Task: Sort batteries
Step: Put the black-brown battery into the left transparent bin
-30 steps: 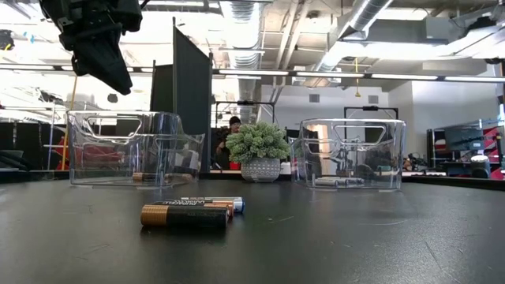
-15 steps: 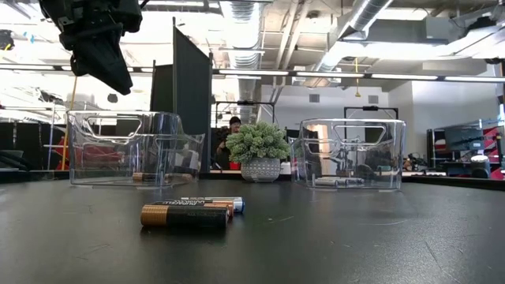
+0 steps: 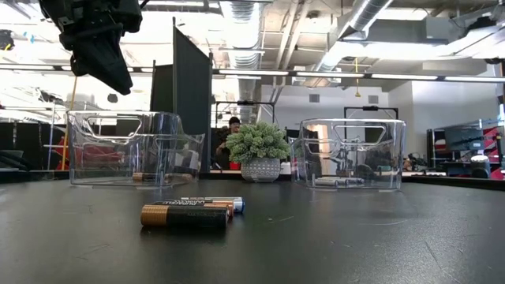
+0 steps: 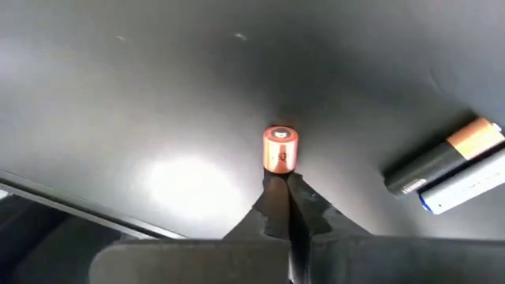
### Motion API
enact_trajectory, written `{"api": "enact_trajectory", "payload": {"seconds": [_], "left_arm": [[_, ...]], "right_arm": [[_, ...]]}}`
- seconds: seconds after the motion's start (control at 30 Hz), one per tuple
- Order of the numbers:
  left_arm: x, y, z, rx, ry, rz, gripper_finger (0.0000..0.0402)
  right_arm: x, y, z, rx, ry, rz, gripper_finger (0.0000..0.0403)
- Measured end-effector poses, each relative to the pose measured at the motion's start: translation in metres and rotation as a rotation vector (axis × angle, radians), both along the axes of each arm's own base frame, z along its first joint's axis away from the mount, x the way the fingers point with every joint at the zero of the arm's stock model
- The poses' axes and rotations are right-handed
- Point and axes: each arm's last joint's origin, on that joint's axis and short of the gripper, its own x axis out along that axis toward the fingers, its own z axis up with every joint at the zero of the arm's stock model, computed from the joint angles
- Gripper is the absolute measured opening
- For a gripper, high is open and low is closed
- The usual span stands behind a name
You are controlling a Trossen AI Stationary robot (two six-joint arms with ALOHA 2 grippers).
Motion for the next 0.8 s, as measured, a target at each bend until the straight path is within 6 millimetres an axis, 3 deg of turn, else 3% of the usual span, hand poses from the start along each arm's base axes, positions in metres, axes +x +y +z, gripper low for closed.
{"api": "enact_trajectory", "payload": {"seconds": [0.8], "left_arm": [[-0.001,0.0,0.0,-0.003,0.009,-0.004,0.0112]], "right_arm": [[0.066,-0.079,-0.001,-0.14,-0.135,0.082,0.0005]]}}
